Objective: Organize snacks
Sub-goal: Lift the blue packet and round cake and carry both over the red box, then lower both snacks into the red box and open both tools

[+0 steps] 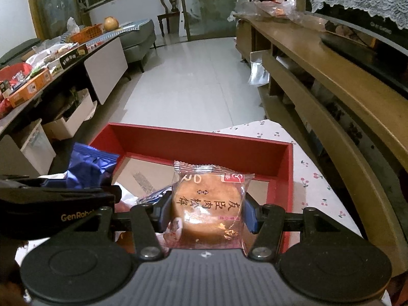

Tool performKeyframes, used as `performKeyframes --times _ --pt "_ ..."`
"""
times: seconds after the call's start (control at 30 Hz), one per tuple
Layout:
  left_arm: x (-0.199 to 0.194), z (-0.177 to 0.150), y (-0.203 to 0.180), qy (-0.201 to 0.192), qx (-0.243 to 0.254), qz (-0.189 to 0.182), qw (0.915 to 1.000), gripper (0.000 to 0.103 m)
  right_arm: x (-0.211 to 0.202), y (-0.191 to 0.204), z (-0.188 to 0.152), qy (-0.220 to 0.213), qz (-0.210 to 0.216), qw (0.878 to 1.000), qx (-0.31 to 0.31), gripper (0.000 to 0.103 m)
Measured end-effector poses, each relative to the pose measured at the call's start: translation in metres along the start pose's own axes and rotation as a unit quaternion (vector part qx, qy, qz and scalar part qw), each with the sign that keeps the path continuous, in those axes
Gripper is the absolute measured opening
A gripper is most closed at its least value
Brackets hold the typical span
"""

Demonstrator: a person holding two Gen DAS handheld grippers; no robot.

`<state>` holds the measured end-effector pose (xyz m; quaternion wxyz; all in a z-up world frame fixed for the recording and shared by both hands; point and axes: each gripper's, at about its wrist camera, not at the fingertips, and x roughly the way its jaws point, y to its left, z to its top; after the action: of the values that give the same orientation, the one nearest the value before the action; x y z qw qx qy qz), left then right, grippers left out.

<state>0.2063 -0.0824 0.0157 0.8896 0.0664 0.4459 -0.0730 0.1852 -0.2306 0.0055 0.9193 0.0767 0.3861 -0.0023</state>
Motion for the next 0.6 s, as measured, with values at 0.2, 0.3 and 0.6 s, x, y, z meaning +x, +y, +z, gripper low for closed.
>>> performKeyframes --times 0.2,0.3,0.6 --pt "0.017 -0.003 0.003 0.016 -0.010 0.004 0.9998 0.064 0.017 0.004 0.000 0.011 -0.008 1.000 -0.015 0.062" --pt "0.021 -0.003 0.004 0.019 -0.010 0.009 0.9997 0.064 0.023 0.005 -0.001 0.015 -0.007 1.000 -0.017 0.062" --pt "0.020 -0.003 0.004 0.019 -0.008 0.015 0.9997 0.067 0.028 0.008 0.000 0.022 -0.023 0.999 -0.028 0.063"
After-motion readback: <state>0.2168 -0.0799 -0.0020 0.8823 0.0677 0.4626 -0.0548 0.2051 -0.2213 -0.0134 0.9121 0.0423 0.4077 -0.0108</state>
